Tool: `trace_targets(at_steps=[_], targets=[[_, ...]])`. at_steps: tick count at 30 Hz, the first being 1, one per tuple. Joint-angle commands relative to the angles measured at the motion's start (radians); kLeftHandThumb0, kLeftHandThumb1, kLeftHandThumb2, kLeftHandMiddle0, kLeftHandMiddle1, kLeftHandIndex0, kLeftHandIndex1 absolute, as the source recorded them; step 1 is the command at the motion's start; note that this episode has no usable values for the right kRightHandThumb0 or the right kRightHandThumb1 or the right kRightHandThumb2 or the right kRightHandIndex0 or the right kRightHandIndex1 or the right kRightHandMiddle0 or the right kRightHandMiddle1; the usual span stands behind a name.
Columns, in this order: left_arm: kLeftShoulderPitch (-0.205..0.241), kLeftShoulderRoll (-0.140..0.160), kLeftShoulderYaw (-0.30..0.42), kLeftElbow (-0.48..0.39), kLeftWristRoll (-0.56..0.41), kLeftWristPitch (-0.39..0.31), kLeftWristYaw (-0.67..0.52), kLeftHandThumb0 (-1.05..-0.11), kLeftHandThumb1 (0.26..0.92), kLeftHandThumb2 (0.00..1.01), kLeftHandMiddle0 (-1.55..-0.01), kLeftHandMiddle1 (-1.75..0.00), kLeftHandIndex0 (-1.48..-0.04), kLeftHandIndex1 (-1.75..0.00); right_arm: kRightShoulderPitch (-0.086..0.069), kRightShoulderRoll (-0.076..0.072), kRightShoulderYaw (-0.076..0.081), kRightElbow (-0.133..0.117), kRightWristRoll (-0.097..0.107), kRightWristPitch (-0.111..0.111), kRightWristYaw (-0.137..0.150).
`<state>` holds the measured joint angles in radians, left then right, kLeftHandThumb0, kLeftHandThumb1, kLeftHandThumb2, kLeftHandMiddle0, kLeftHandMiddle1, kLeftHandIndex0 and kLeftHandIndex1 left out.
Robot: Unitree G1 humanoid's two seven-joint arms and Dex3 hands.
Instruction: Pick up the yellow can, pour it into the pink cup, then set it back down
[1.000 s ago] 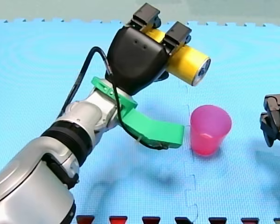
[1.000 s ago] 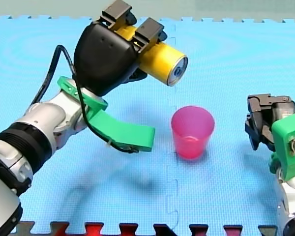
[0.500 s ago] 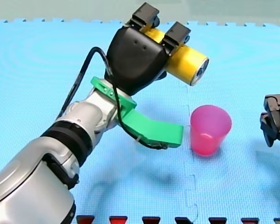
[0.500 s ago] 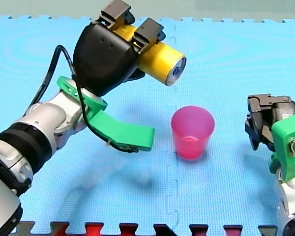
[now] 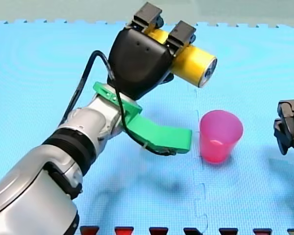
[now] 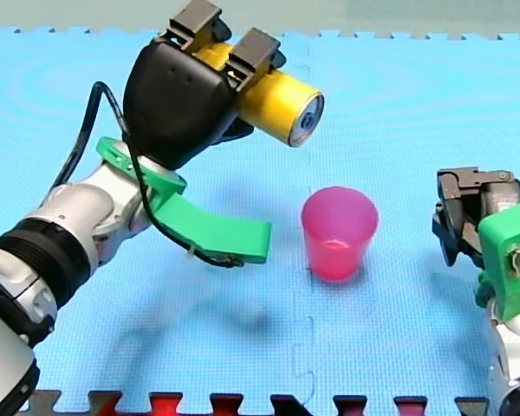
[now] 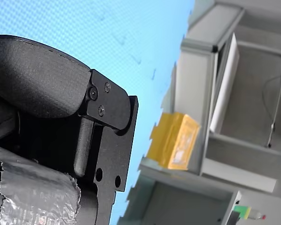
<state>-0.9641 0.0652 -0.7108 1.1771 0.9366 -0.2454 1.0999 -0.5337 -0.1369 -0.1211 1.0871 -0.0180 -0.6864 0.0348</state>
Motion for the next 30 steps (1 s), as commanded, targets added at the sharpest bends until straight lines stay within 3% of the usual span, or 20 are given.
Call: trace_targets(at_steps=[1,2,3,5,7,10,16,22,27,30], targets=[[0.029,0.003,0.063,0.017,-0.075,-0.092,0.03,-0.352,0.878,0.0,-0.82,-1.75,-0.77,-1.12,0.001,-0.006,0.0,-0.002,0.0,0.0,-0.002],[0.049,-0.004,0.104,0.026,-0.127,-0.16,0.035,-0.399,0.874,0.0,-0.84,-1.49,-0.86,-0.78,0.002,-0.006,0.0,-0.003,0.0,0.0,-0.002],[0.069,-0.012,0.146,0.031,-0.182,-0.226,0.027,-0.457,0.852,0.0,-0.93,-1.0,-1.0,-0.38,0.002,-0.006,0.0,-0.003,0.0,0.0,-0.001],[0.103,-0.024,0.216,0.028,-0.279,-0.329,-0.025,-0.491,0.824,0.0,-1.08,-0.45,-1.11,-0.11,0.003,-0.007,0.0,-0.004,0.001,0.001,0.0],[0.139,-0.029,0.276,0.01,-0.365,-0.396,-0.09,-0.518,0.809,0.0,-1.21,-0.18,-1.15,-0.03,0.004,-0.008,-0.001,-0.004,0.0,0.001,0.0],[0.188,-0.037,0.34,-0.006,-0.462,-0.452,-0.169,-0.49,0.781,0.0,-1.26,-0.08,-1.17,-0.01,0.004,-0.01,-0.002,-0.002,-0.001,0.002,0.001],[0.277,-0.044,0.413,-0.033,-0.6,-0.531,-0.346,-0.452,0.774,0.0,-1.29,-0.05,-1.21,-0.02,0.003,-0.013,-0.004,0.0,-0.001,0.005,0.004],[0.354,-0.084,0.514,-0.059,-0.804,-0.581,-0.605,-0.421,0.786,0.0,-1.28,-0.03,-1.21,0.0,-0.001,-0.016,-0.007,0.003,0.002,0.008,0.009],[0.394,-0.126,0.603,-0.084,-0.99,-0.564,-0.841,-0.406,0.794,0.0,-1.3,-0.02,-1.2,0.0,-0.006,-0.02,-0.008,0.006,0.001,0.009,0.009],[0.419,-0.127,0.633,-0.092,-1.047,-0.547,-0.933,-0.398,0.798,0.0,-1.32,-0.03,-1.2,0.0,-0.005,-0.021,-0.008,0.005,0.0,0.008,0.009]])
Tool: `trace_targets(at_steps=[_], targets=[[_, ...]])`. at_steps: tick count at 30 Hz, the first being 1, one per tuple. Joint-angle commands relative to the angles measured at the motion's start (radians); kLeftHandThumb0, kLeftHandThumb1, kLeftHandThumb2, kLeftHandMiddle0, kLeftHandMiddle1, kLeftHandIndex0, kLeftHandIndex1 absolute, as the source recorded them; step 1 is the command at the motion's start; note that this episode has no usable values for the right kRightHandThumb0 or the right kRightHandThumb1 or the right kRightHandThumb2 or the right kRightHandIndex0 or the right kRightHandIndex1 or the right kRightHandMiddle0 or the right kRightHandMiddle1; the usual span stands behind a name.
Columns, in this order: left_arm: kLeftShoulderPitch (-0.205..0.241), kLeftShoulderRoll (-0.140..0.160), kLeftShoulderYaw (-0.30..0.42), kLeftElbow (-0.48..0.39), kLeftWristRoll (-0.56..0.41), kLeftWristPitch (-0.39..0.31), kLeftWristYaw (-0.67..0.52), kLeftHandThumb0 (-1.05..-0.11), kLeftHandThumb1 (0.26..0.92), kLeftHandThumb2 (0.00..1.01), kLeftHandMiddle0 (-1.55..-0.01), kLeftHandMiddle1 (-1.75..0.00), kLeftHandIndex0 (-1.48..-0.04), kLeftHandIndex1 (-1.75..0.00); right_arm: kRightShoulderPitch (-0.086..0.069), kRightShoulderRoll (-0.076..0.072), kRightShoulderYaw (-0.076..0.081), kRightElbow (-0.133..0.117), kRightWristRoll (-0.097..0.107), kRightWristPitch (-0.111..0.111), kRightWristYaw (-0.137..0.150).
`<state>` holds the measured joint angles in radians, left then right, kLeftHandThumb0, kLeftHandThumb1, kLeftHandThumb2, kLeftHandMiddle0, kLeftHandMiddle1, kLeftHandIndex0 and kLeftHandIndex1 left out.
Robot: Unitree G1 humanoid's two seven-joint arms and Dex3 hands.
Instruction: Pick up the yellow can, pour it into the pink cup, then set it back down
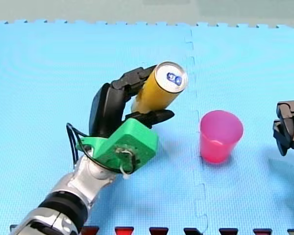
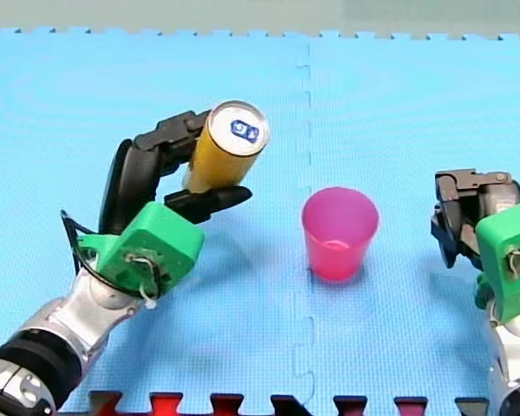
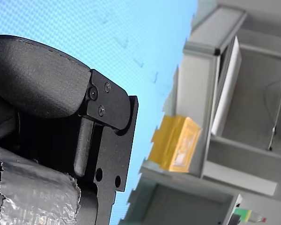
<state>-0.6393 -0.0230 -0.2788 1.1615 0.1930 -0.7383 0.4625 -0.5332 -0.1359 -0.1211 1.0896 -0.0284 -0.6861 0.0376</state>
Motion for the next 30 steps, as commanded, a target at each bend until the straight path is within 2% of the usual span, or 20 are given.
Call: trace_targets(at_steps=[1,9,15,22,30], targets=[[0.103,-0.036,0.208,-0.079,-0.314,-0.052,-0.319,-0.396,0.799,0.0,-1.32,-0.03,-1.2,0.0,-0.005,-0.022,-0.008,0.002,0.01,0.008,0.006],[0.187,-0.025,0.267,-0.088,-0.381,-0.01,-0.431,-0.381,0.805,0.0,-1.33,-0.02,-1.2,0.0,0.003,-0.022,-0.013,-0.002,0.018,0.004,0.016],[0.22,-0.015,0.302,-0.096,-0.367,-0.004,-0.437,-0.377,0.806,0.0,-1.33,-0.01,-1.2,0.0,0.008,-0.023,-0.019,-0.004,0.024,0.001,0.026],[0.231,-0.017,0.359,-0.077,-0.341,-0.001,-0.472,-0.367,0.807,0.0,-1.33,-0.01,-1.2,0.0,0.009,-0.029,-0.027,-0.001,0.04,0.0,0.049],[0.224,-0.011,0.405,-0.048,-0.318,-0.014,-0.496,-0.36,0.807,0.0,-1.33,0.0,-1.2,0.0,0.008,-0.04,-0.036,0.006,0.053,0.002,0.073]])
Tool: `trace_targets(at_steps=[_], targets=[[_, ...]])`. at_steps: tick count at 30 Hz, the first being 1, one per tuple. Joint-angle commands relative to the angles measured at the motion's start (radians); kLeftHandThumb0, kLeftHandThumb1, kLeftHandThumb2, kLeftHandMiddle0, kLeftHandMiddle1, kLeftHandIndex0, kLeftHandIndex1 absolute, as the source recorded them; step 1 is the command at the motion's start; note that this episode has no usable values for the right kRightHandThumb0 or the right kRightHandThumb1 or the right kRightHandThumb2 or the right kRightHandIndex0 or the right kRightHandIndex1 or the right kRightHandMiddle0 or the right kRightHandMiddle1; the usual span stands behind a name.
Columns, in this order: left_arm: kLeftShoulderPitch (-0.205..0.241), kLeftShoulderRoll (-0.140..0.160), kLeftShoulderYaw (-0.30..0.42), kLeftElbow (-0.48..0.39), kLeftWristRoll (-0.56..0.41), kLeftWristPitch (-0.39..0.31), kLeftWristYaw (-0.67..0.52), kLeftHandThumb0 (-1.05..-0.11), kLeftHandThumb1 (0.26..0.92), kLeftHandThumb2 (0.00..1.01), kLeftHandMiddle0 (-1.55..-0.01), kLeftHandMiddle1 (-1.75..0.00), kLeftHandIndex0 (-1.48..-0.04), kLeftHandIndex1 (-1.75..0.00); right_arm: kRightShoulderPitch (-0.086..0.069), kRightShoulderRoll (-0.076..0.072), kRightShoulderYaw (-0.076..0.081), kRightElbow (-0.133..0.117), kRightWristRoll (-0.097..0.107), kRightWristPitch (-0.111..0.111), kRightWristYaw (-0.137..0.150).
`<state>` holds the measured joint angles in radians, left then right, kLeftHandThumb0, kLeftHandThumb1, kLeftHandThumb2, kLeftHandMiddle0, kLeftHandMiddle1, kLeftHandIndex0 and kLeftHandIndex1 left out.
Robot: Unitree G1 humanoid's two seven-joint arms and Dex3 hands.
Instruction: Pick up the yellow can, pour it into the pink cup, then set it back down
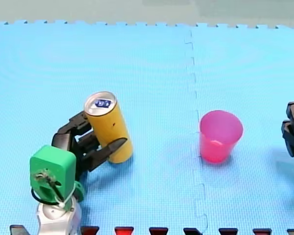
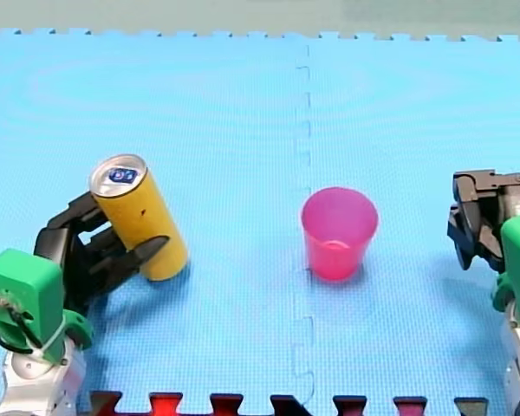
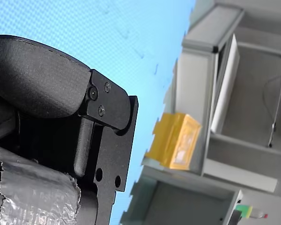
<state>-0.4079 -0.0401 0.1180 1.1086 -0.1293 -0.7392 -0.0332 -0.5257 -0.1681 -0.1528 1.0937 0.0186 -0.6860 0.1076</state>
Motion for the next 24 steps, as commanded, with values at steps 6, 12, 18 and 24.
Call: trace_targets(at_steps=[6,12,18,24], targets=[[-0.013,0.014,0.02,0.041,0.042,-0.067,0.015,-0.353,0.807,0.0,-1.32,0.0,-1.2,0.0,-0.001,-0.015,-0.006,0.004,0.009,0.002,0.012],[-0.015,0.003,0.008,0.064,0.101,-0.088,0.064,-0.349,0.803,0.0,-1.33,0.0,-1.2,0.0,-0.003,-0.02,-0.006,0.009,0.008,0.0,0.015],[-0.016,-0.003,-0.01,0.086,0.161,-0.133,0.111,-0.358,0.809,0.0,-1.32,0.0,-1.2,0.0,-0.003,-0.026,-0.003,0.011,0.0,-0.008,0.009],[-0.022,0.003,-0.043,0.104,0.246,-0.147,0.229,-0.365,0.812,0.0,-1.31,0.0,-1.21,0.0,-0.004,-0.031,0.0,0.012,-0.007,-0.01,0.004]])
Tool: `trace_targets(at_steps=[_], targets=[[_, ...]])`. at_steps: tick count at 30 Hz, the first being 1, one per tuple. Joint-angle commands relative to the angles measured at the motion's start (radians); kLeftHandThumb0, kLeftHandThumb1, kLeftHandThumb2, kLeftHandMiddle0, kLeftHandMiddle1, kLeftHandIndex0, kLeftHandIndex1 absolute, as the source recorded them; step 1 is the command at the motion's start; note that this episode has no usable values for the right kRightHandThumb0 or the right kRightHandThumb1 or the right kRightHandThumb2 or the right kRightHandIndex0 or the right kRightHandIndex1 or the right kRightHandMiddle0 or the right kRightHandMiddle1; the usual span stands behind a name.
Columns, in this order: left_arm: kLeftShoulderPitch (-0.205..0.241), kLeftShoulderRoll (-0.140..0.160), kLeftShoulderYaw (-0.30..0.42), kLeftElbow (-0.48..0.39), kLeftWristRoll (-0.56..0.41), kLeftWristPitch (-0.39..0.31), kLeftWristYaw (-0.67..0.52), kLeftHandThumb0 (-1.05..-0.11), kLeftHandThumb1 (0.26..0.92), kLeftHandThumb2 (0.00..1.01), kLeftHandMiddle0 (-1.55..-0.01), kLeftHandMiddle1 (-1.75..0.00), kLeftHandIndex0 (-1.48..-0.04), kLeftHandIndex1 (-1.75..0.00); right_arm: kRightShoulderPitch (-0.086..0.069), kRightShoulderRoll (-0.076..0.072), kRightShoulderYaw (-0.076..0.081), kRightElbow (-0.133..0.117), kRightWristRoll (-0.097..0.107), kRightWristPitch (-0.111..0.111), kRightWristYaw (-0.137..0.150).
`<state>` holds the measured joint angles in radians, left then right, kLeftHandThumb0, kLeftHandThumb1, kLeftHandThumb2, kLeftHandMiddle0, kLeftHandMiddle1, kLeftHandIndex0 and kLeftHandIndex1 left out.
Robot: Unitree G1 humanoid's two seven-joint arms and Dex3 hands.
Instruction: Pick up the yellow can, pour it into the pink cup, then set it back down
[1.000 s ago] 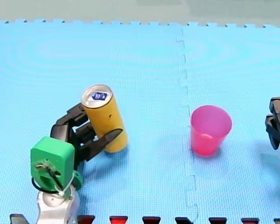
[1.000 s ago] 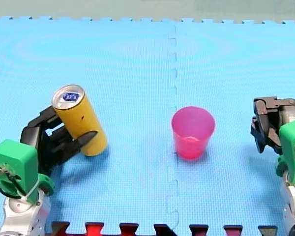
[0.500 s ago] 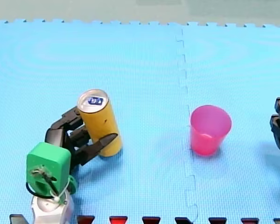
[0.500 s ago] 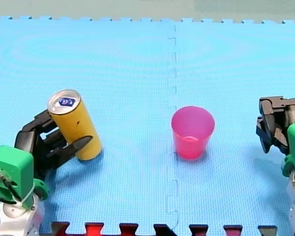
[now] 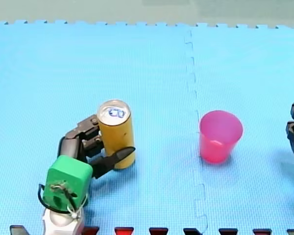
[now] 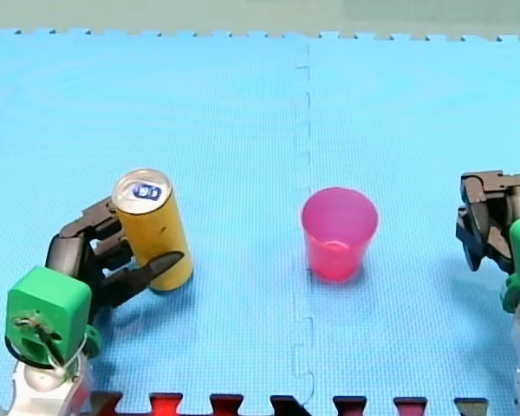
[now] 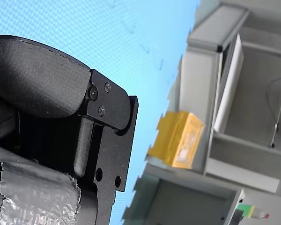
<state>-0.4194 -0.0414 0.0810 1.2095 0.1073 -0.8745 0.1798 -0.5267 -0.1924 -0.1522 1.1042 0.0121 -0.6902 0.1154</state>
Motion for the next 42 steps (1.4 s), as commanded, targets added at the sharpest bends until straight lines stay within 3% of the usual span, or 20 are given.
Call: trace_targets(at_steps=[1,8,15,29,33,38,42], targets=[[-0.01,0.004,-0.013,0.006,0.024,-0.009,0.038,-0.366,0.813,0.0,-1.31,0.0,-1.21,0.0,-0.003,-0.008,-0.001,0.001,-0.001,-0.006,-0.005],[-0.006,-0.011,-0.033,0.024,0.054,0.004,0.09,-0.371,0.816,0.0,-1.32,0.0,-1.21,0.0,-0.005,-0.015,0.002,0.004,-0.005,-0.01,-0.011],[-0.004,-0.054,0.028,0.036,-0.07,0.031,-0.071,-0.371,0.818,0.0,-1.31,0.0,-1.2,0.0,-0.004,-0.02,0.002,0.008,-0.005,-0.025,-0.011],[-0.004,-0.052,0.051,0.076,-0.088,0.059,-0.136,-0.362,0.814,0.0,-1.3,0.0,-1.18,0.0,-0.008,-0.029,-0.003,0.035,0.0,-0.069,0.012],[-0.007,-0.04,0.034,0.08,-0.064,0.082,-0.134,-0.393,0.779,0.0,-1.19,0.0,-0.98,0.0,-0.008,-0.029,-0.005,0.037,0.002,-0.072,0.016],[-0.009,-0.025,0.007,0.077,-0.019,0.09,-0.079,-0.407,0.768,0.0,-1.05,0.0,-0.95,0.0,-0.008,-0.028,-0.005,0.036,0.001,-0.073,0.016],[-0.008,-0.019,-0.012,0.075,0.015,0.073,-0.014,-0.451,0.721,0.0,-0.85,0.0,-0.83,0.0,-0.01,-0.026,-0.005,0.038,-0.001,-0.073,0.012]])
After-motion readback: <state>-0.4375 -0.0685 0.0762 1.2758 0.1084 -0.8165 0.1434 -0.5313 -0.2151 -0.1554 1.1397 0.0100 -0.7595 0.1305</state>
